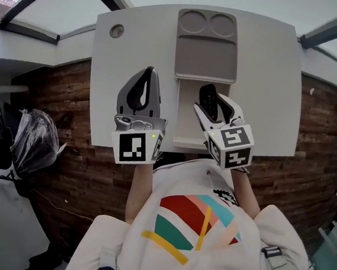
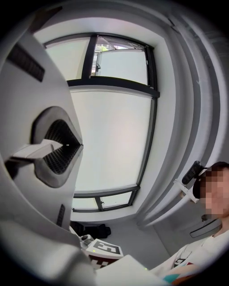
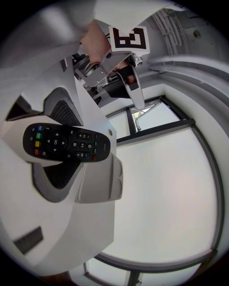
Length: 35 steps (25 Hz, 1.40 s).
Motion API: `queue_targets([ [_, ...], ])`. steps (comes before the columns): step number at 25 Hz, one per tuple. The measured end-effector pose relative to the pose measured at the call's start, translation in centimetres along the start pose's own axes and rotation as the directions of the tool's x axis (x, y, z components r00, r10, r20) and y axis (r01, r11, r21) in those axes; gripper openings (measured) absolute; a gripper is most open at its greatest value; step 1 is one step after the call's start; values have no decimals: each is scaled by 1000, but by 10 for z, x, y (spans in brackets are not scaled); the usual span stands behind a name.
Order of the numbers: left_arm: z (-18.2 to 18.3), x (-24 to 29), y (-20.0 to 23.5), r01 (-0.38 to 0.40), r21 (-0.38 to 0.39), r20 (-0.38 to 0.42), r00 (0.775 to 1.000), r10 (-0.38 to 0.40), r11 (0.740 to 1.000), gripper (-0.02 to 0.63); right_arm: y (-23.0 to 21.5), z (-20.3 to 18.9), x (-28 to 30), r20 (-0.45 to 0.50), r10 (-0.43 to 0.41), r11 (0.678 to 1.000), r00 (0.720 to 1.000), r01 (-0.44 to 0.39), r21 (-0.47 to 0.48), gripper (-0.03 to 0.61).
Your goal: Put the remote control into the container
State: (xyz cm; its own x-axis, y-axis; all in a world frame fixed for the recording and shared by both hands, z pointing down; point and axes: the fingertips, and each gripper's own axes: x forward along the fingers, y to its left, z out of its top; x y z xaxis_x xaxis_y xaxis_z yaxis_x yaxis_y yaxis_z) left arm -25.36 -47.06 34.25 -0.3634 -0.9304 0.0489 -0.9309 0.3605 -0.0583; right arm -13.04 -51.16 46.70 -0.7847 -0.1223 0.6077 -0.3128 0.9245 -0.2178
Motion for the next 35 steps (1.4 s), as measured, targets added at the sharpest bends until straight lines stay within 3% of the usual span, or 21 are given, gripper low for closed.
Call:
queue_targets([
  [3,-16,-1,4,-5,-20,-22,1000,4,1000,8,1,-16,16,-42,-5,1000,999,5,19,256],
  [10,-42,-1,-4,20,-19,-70,997,-21,1000,8,9,-50,50,-173,-24,998,985,14,-60,256],
  [21,-53,-14,18,-40,-44,-87,996,36,998,8,15,-93,78,-398,-102,972,912,5,-237,256],
  [29,-56,-24,36,-79,-40,-87,993,75,996,8,18,-96,83,-400,-134,960,907,18,-281,256],
  [35,-56,-23,33,-66,-36,-87,994,63,997,8,16,-98,81,-364,-149,977,919,81,-195,256],
])
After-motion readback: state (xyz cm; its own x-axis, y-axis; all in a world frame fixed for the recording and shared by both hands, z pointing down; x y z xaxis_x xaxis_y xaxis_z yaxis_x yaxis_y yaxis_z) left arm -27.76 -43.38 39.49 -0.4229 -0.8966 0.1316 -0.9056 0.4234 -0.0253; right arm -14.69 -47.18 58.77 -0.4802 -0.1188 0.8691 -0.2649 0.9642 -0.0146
